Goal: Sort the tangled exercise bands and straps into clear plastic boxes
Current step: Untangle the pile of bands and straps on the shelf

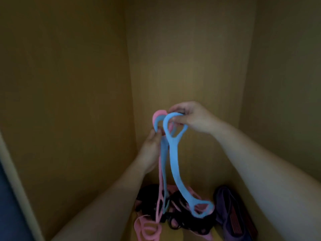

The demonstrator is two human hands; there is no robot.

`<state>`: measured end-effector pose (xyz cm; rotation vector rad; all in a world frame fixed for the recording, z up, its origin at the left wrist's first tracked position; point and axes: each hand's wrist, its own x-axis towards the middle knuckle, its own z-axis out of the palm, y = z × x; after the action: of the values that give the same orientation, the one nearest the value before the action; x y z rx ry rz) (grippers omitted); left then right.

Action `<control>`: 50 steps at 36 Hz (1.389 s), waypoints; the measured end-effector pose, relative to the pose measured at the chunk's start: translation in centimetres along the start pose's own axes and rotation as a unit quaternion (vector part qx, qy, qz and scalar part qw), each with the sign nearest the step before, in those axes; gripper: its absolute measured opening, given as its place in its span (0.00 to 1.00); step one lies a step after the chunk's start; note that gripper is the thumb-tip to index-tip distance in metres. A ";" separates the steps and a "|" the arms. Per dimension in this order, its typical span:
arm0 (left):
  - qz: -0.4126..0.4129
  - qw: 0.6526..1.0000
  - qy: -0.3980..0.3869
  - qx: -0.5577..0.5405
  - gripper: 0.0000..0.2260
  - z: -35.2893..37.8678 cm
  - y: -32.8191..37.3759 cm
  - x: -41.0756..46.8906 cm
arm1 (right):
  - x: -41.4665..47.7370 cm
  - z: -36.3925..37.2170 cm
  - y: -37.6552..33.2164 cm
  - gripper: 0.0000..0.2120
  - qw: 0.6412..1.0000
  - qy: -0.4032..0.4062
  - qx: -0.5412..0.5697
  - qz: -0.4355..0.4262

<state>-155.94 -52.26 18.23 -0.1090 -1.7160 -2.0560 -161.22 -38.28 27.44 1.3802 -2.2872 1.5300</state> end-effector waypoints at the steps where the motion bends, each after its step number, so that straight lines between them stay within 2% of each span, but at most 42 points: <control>1: 0.003 1.000 -0.020 -0.007 0.10 0.2 0.0 -0.2 | 0.3 0.4 0.2 0.13 1.000 0.009 -0.004 -0.004; 4: -0.001 0.998 -0.057 -0.031 0.13 0.7 -0.1 -0.8 | 0.8 1.1 1.2 0.09 0.996 0.077 -0.035 -0.023; 7: -0.008 0.996 -0.074 -0.041 0.15 0.8 -0.1 -1.0 | 0.9 1.5 1.8 0.11 0.990 0.119 -0.056 -0.050; 13: -0.006 0.995 -0.091 -0.040 0.14 1.1 -0.2 -1.3 | 0.7 1.6 2.2 0.14 0.992 0.128 -0.006 0.019; 17: -0.007 0.992 -0.113 -0.063 0.14 1.4 0.0 -1.5 | 0.3 1.5 2.2 0.10 0.991 0.124 0.017 0.048; 19: -0.012 0.993 -0.101 -0.068 0.13 1.5 -0.1 -1.6 | 0.0 1.6 2.2 0.08 0.987 0.127 0.066 0.071; 21: -0.028 0.992 -0.101 -0.066 0.14 1.7 -0.1 -1.7 | -0.1 1.7 2.1 0.11 0.974 0.137 0.150 0.096; 24: -0.053 0.986 -0.137 -0.077 0.19 2.0 0.3 -1.8 | -0.1 2.0 1.8 0.14 0.961 0.159 0.205 0.091; 27: -0.043 0.985 -0.148 -0.073 0.22 1.7 0.4 -1.6 | 0.1 2.3 0.9 0.15 0.952 0.165 0.248 0.074; 31: -0.062 0.981 -0.169 -0.068 0.16 1.2 1.2 -1.6 | 0.3 2.1 0.4 0.11 0.951 0.136 0.271 0.064; 34: -0.043 0.986 -0.153 -0.044 0.13 1.3 1.6 -1.8 | 0.1 2.0 0.5 0.08 0.953 0.110 0.273 0.079; 37: -0.019 0.995 -0.099 -0.012 0.10 1.0 1.5 -1.8 | -0.5 1.7 1.3 0.01 0.959 0.092 0.246 0.105; 39: -0.015 0.999 -0.046 -0.010 0.07 0.1 1.5 -1.6 | -1.0 1.4 3.2 0.08 0.955 0.109 0.238 0.137; 42: -0.012 1.000 -0.001 -0.010 0.07 -1.2 1.5 -1.6 | -2.7 1.6 7.5 0.09 0.959 0.133 0.150 0.201; 44: -0.022 1.000 0.012 0.003 0.08 -1.7 1.4 -1.8 | -4.8 2.6 11.3 0.11 0.963 0.084 0.055 0.249; 46: -0.038 0.999 0.015 0.008 0.09 -2.0 1.1 -2.1 | -7.2 3.9 14.9 0.14 0.957 -0.003 -0.026 0.290; 49: -0.052 0.998 0.020 0.011 0.09 -2.2 0.5 -2.2 | -10.7 5.8 18.8 0.08 0.926 -0.130 -0.153 0.321; 50: -0.054 0.998 0.021 0.014 0.08 -2.2 0.4 -2.2 | -11.6 6.5 19.9 0.09 0.917 -0.152 -0.179 0.322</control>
<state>-153.33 -53.77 17.33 0.0372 -1.7597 -2.0943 -165.56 -33.78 4.35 0.8515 -3.2322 0.9329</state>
